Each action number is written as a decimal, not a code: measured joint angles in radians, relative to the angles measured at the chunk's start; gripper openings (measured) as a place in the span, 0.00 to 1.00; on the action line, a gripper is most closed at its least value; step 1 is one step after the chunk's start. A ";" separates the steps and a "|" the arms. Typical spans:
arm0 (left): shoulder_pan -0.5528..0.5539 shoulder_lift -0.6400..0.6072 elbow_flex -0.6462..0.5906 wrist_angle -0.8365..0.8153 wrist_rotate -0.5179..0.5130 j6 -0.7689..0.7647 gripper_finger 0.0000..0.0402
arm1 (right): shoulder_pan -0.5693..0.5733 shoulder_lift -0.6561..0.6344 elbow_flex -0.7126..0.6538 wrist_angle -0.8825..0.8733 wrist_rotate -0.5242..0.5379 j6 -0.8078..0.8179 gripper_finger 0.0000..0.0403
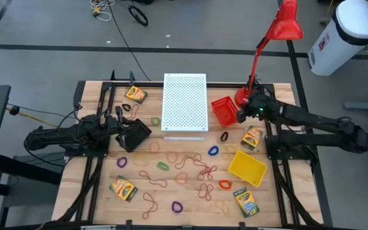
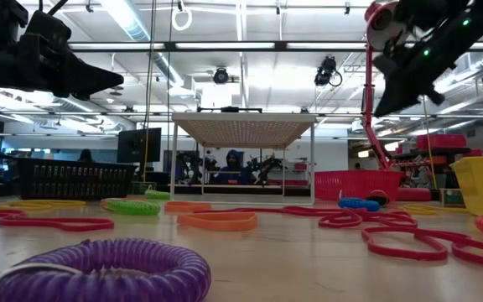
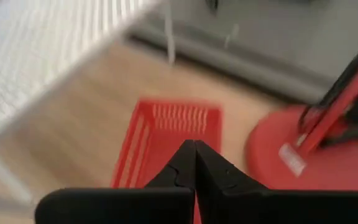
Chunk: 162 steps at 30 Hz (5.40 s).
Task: Pick & Place Office Desk Supplies
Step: Put the red bin on the shelf
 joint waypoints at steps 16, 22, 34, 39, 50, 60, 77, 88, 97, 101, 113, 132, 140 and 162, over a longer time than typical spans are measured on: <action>0.000 0.000 0.000 0.000 0.000 0.000 0.12 | -0.034 0.349 0.003 -0.037 -0.206 0.014 0.02; 0.000 0.000 0.000 0.000 0.000 0.000 0.12 | 0.044 0.350 0.069 -0.141 -0.114 -0.060 0.03; 0.000 0.000 0.000 0.000 0.000 0.000 0.12 | 0.130 0.455 0.139 -0.223 -0.071 -0.464 0.25; 0.000 0.000 0.000 0.000 0.000 0.000 0.12 | 0.130 0.517 0.139 -0.192 -0.044 -0.552 0.32; 0.000 0.000 0.000 0.000 0.000 0.000 0.12 | 0.128 0.603 0.139 -0.129 -0.038 -0.692 0.31; 0.000 0.000 0.000 0.000 0.000 0.000 0.12 | 0.127 0.602 0.139 -0.102 -0.013 -0.706 0.13; 0.000 0.000 0.000 0.000 0.000 0.000 0.12 | 0.304 0.600 0.143 -0.287 0.189 -0.810 0.02; 0.000 0.000 0.000 0.000 0.000 0.000 0.12 | 0.388 0.599 0.144 -0.314 0.266 -0.695 0.11; 0.000 0.000 0.000 0.000 0.000 0.000 0.12 | 0.413 0.599 0.144 -0.311 0.270 -0.468 0.28; 0.000 0.000 0.000 0.000 0.000 0.000 0.12 | 0.415 0.570 0.144 -0.314 0.346 -0.302 0.34; 0.000 0.000 0.000 0.000 0.000 0.000 0.12 | 0.045 0.362 0.141 -0.292 0.188 0.249 0.33; 0.000 0.000 0.000 0.000 0.000 0.000 0.12 | -0.214 0.485 0.140 -0.143 -0.043 0.178 0.43; 0.000 0.000 0.000 0.000 0.000 0.000 0.12 | -0.255 0.576 0.140 -0.096 -0.106 0.159 0.43; 0.000 0.000 0.000 0.000 0.000 0.000 0.12 | -0.255 0.607 0.229 -0.153 -0.124 0.105 0.03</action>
